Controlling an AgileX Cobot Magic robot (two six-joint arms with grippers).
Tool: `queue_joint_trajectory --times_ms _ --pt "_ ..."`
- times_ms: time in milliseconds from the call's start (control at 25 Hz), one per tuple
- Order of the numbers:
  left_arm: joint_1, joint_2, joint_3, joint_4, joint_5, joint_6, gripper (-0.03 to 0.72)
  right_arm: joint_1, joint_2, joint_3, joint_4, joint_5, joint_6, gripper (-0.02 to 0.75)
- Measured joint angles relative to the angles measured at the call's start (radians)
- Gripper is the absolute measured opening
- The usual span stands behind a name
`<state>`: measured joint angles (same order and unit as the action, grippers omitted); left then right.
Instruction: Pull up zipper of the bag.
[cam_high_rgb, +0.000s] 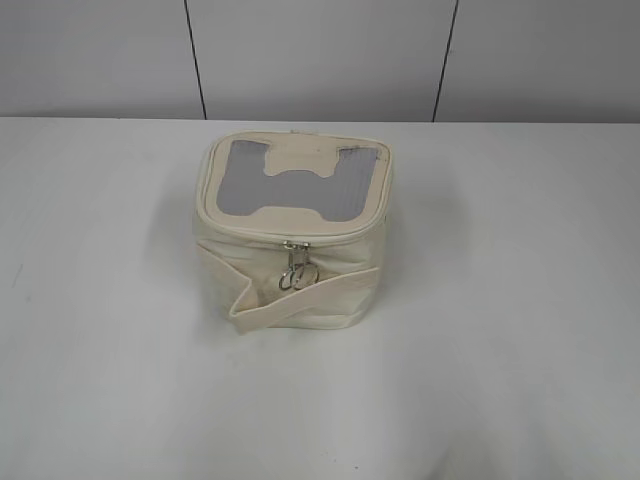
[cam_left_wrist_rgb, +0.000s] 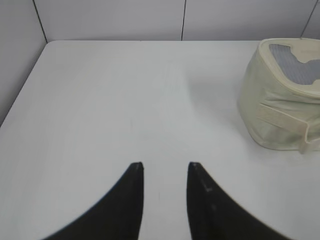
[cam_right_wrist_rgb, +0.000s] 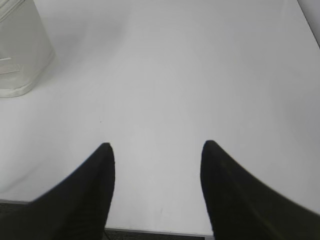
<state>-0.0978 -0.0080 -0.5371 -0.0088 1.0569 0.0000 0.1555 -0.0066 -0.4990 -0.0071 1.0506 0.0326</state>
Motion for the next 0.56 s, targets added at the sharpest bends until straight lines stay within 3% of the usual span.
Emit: queue_joint_trajectory --times_ms 560 --pt "-0.005 0.000 0.000 0.000 0.000 0.000 0.241 -0.001 0.000 0.000 0.000 0.000 0.000 0.435"
